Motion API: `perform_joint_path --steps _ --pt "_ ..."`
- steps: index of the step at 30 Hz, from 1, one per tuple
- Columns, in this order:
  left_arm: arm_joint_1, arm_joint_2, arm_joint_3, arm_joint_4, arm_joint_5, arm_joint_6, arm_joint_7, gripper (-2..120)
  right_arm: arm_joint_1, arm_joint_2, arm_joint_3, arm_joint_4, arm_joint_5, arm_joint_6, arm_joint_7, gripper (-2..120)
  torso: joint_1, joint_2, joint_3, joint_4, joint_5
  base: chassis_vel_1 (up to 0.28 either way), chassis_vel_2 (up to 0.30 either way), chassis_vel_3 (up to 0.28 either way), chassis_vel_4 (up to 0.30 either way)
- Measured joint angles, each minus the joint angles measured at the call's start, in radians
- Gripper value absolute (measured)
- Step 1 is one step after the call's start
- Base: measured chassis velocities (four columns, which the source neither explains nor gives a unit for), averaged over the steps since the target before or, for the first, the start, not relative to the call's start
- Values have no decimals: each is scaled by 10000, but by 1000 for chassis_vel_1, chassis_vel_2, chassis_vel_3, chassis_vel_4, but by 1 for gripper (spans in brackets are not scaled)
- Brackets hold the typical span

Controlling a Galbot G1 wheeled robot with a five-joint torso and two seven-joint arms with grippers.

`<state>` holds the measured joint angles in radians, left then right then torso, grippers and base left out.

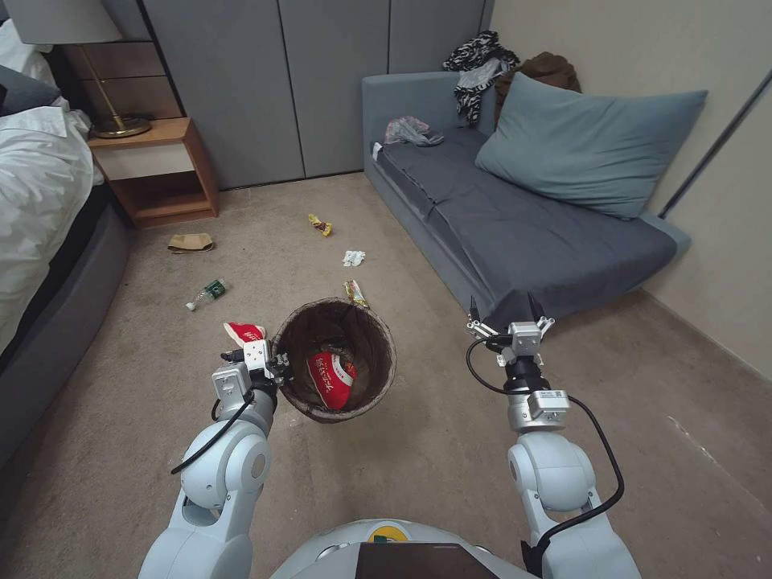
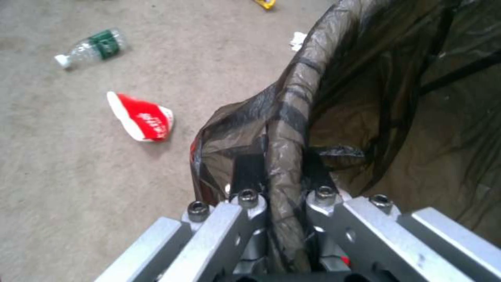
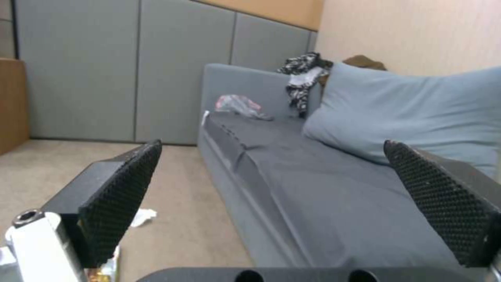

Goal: Pick up the trash bin, then pick up the garbage from the floor and place it into the trash bin.

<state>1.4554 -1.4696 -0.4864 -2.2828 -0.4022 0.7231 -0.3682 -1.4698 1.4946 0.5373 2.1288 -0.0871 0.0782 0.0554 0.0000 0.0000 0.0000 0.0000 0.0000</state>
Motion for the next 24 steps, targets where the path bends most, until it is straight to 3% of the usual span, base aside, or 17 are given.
perform_joint_path --steps 24 --pt "-57 1 -12 49 -10 -40 -17 3 59 14 -17 -24 -1 -50 -4 100 0 0 0 0 0 81 82 85 86"
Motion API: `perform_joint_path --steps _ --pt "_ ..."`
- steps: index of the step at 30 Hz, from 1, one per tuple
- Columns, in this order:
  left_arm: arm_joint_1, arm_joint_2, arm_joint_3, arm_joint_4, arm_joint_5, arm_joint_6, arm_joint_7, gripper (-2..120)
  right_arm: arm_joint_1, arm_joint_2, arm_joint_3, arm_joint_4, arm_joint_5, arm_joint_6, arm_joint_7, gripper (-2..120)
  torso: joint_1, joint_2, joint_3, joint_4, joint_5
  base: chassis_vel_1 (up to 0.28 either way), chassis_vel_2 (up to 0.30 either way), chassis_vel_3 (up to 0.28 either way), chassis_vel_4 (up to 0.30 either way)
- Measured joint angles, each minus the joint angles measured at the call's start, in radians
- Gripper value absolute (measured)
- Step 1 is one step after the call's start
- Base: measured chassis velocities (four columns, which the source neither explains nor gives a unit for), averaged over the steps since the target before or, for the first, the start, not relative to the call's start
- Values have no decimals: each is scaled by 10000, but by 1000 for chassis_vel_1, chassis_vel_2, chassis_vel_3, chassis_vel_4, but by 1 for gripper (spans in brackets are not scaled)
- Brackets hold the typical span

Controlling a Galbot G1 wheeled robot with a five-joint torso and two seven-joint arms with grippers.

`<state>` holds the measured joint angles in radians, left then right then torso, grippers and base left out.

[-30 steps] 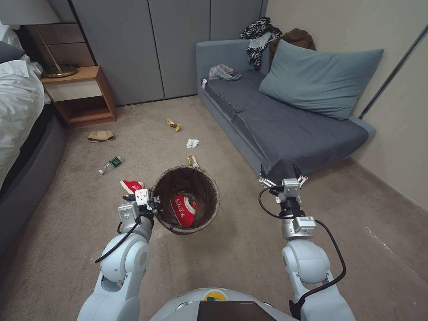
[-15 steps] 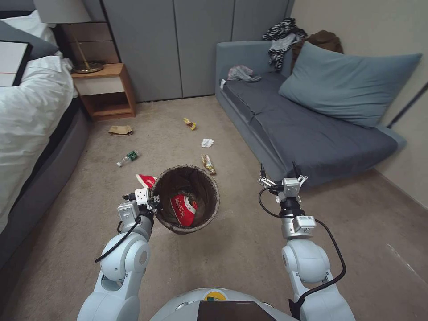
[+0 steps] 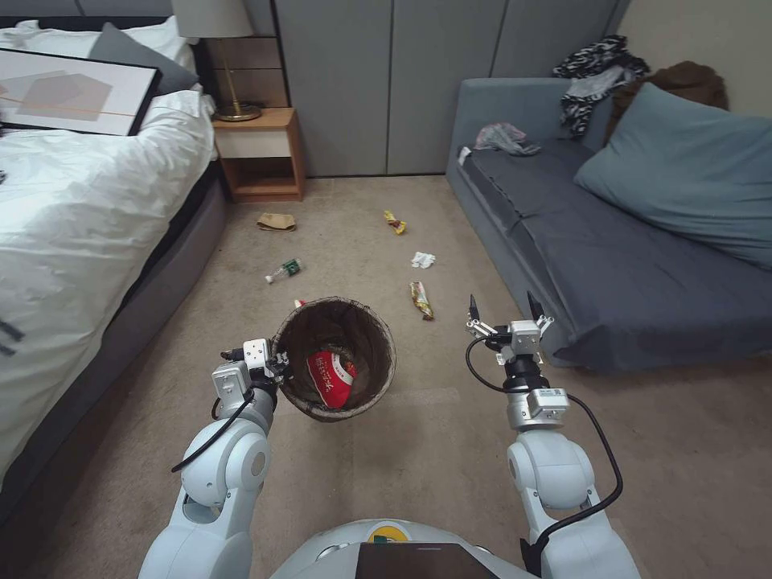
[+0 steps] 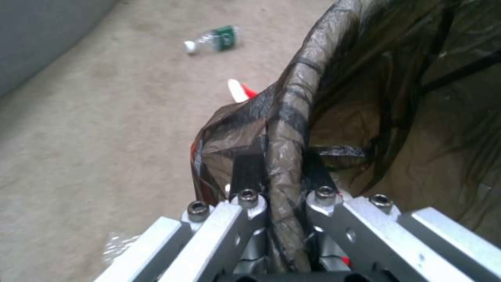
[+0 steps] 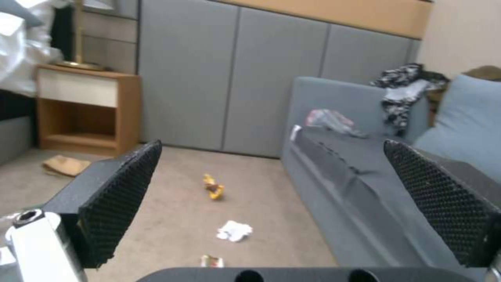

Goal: Pick up the trash bin, then pick up the garbage from the floor and place it into the trash bin.

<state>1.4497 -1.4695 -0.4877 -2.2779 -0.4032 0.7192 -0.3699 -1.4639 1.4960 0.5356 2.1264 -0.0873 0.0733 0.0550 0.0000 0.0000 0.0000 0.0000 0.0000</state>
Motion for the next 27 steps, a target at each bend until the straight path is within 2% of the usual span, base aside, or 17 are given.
perform_joint_path --steps 27 --pt "-42 19 11 59 22 -60 -25 3 -54 -15 41 -81 212 10 -265 100 0 0 0 0 0 8 11 10 9"
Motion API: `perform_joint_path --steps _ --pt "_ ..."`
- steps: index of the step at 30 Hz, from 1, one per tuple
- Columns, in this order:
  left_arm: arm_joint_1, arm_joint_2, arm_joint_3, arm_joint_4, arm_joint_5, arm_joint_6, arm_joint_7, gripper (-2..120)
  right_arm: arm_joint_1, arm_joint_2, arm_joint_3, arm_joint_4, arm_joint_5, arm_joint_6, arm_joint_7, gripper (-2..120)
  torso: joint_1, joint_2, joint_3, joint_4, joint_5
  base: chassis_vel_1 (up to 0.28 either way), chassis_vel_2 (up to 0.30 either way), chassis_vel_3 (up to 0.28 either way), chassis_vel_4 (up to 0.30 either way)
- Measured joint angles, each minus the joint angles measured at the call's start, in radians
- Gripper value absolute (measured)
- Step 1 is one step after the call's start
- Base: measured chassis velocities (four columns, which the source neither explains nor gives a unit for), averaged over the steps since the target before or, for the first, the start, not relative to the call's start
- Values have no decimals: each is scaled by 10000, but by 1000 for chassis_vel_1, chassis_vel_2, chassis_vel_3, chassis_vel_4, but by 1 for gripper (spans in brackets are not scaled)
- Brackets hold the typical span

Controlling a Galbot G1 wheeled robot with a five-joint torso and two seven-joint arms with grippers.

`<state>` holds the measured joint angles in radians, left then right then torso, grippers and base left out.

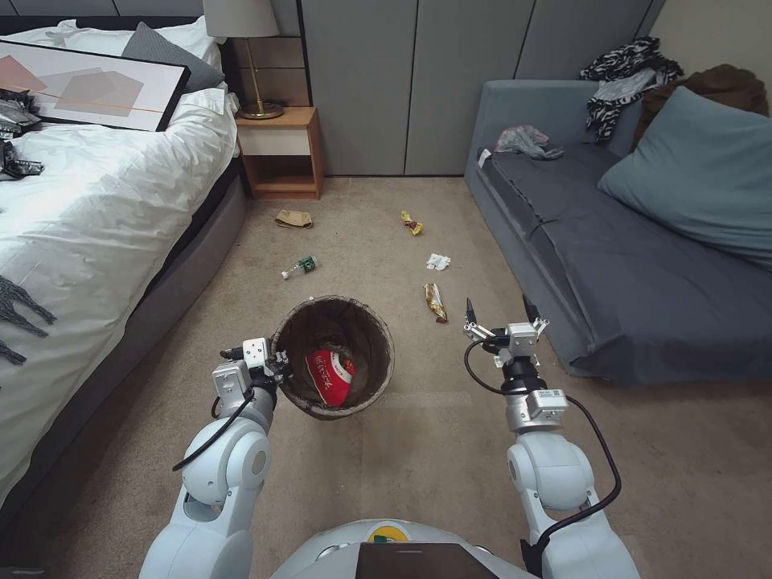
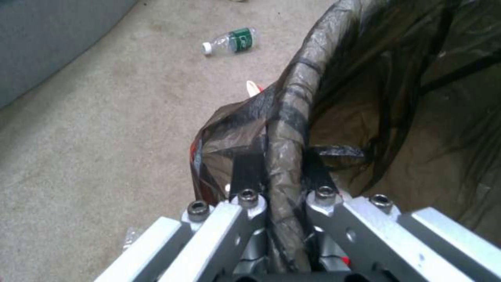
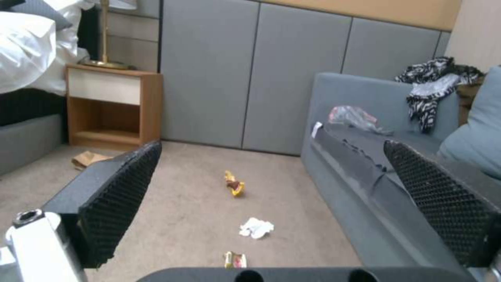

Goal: Pick up the trash bin, then pick up the garbage from the floor and place it into the trash bin.

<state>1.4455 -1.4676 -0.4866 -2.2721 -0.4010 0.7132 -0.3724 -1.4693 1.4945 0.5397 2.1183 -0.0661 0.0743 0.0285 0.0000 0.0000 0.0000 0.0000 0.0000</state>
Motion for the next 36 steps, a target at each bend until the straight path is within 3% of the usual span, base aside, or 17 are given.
perform_joint_path --steps 21,36 --pt "184 17 8 -239 39 58 16 3 -177 14 -5 242 -127 -46 75 100 0 0 -1 1 1 -16 13 18 -20" --pt "158 21 -34 -253 34 57 35 3 -169 41 -16 245 -168 22 46 100 0 0 1 0 -2 -206 216 207 -209"
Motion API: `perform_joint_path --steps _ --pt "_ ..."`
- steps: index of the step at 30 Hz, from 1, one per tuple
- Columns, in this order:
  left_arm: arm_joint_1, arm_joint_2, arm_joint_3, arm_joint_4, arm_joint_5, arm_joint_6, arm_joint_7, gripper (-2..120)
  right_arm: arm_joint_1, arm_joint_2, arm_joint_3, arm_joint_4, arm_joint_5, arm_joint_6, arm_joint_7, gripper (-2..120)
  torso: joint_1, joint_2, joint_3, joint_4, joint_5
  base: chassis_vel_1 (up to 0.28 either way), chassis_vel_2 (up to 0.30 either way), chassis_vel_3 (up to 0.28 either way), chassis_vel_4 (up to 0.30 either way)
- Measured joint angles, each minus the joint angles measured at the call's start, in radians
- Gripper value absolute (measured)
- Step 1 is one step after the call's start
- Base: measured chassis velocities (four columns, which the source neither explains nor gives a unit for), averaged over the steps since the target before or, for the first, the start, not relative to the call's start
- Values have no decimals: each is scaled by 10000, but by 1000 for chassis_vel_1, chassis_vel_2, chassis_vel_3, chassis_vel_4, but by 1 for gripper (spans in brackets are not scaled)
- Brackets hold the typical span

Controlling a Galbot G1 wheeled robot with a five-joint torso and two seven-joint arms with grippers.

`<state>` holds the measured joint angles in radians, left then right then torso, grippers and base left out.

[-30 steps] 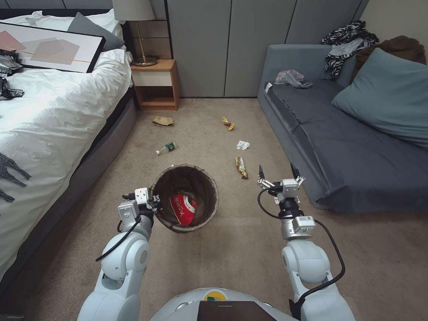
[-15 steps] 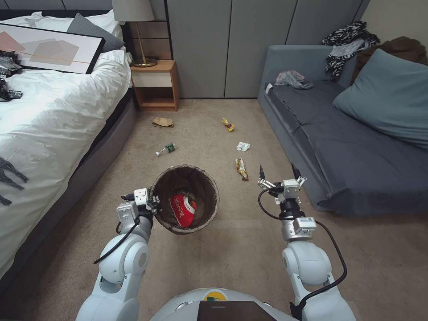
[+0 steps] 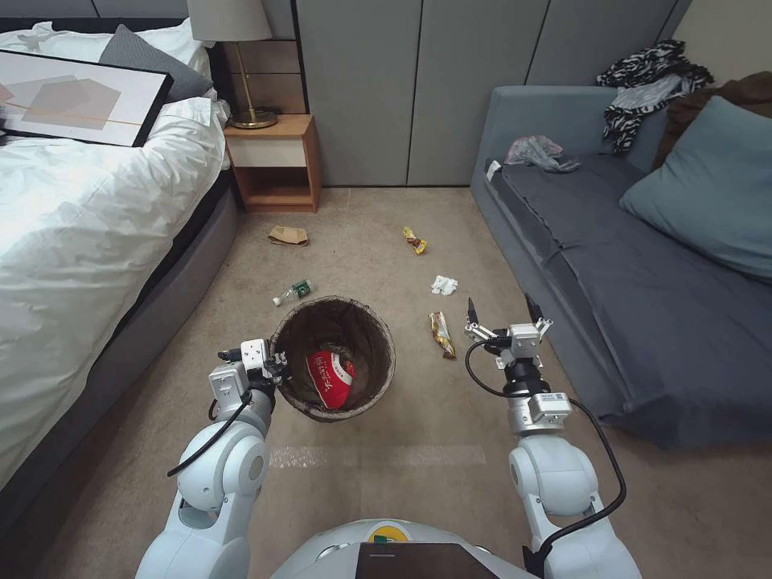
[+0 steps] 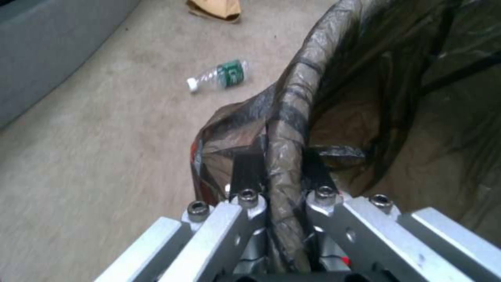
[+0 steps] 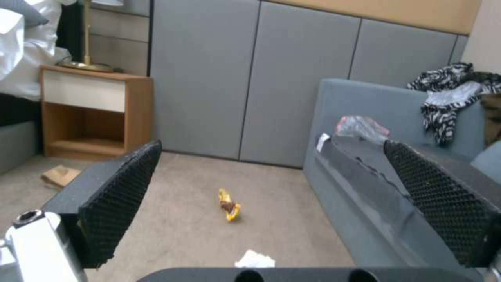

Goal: Pick up the trash bin, then pick up the garbage from the floor and place it into the trash bin.

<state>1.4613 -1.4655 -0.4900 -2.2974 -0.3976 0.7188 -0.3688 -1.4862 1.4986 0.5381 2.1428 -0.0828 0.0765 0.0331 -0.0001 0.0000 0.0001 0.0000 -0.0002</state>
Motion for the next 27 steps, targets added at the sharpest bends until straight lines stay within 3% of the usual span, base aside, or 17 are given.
perform_joint_path --steps 27 --pt "-2 -46 7 9 1 -7 -2 3 36 -17 7 -48 -4 57 -2 100 0 0 -1 2 1 -208 211 214 -207"
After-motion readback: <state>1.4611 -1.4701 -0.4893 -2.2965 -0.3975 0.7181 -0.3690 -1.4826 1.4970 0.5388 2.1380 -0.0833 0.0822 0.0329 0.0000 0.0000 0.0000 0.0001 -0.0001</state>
